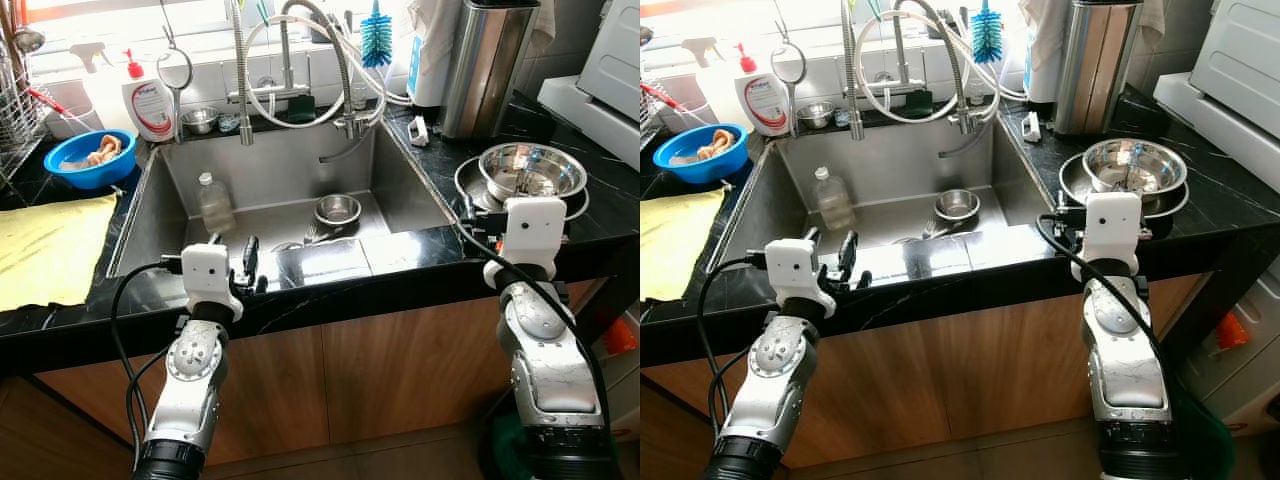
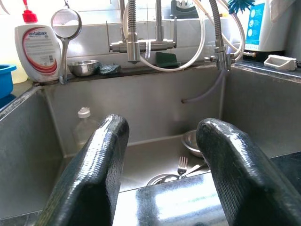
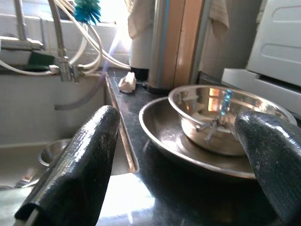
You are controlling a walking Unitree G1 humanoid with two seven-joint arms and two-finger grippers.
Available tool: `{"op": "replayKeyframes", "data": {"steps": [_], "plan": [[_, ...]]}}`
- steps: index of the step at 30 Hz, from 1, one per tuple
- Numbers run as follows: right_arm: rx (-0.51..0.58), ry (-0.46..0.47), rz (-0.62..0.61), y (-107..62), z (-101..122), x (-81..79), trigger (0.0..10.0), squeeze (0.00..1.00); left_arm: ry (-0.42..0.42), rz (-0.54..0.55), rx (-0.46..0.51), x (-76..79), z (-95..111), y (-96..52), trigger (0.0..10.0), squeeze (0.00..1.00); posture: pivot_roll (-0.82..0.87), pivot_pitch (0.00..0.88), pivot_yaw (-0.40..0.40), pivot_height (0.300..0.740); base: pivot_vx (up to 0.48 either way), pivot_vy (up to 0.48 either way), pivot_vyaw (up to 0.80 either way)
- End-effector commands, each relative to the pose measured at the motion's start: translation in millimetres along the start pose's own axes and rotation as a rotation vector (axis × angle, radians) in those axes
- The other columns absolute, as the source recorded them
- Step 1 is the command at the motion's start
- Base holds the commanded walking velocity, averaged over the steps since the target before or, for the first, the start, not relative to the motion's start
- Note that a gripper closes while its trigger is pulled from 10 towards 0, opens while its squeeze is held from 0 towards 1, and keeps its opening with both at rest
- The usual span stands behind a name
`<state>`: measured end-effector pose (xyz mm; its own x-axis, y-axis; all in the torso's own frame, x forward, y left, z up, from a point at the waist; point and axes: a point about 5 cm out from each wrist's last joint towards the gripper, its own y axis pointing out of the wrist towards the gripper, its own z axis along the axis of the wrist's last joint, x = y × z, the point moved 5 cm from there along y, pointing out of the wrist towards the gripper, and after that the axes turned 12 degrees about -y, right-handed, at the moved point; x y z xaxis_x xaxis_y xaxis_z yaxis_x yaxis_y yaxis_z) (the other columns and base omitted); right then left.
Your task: Kitchen organization
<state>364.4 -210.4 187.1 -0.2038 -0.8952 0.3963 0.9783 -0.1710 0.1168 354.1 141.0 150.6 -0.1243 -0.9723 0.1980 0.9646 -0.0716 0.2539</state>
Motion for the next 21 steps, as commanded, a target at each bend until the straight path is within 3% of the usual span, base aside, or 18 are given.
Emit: {"op": "replayKeyframes", "data": {"steps": [1, 21], "plan": [[-0.033, 0.012, -0.032, 4.4, -3.5, 6.5, 10.0, 0.0, 0.024, 0.013, 0.004, -3.7, 1.2, 0.4, 10.0, 0.0, -0.18, 0.0, 0.079, 0.74, 0.0, 0.0, 0.0], [-0.015, 0.015, -0.036, 12.7, 4.4, 11.9, 10.0, 0.0, 0.019, 0.02, 0.01, -4.5, 2.1, 1.1, 10.0, 0.0, -0.18, 0.0, 0.076, 0.74, 0.0, 0.0, 0.0]]}}
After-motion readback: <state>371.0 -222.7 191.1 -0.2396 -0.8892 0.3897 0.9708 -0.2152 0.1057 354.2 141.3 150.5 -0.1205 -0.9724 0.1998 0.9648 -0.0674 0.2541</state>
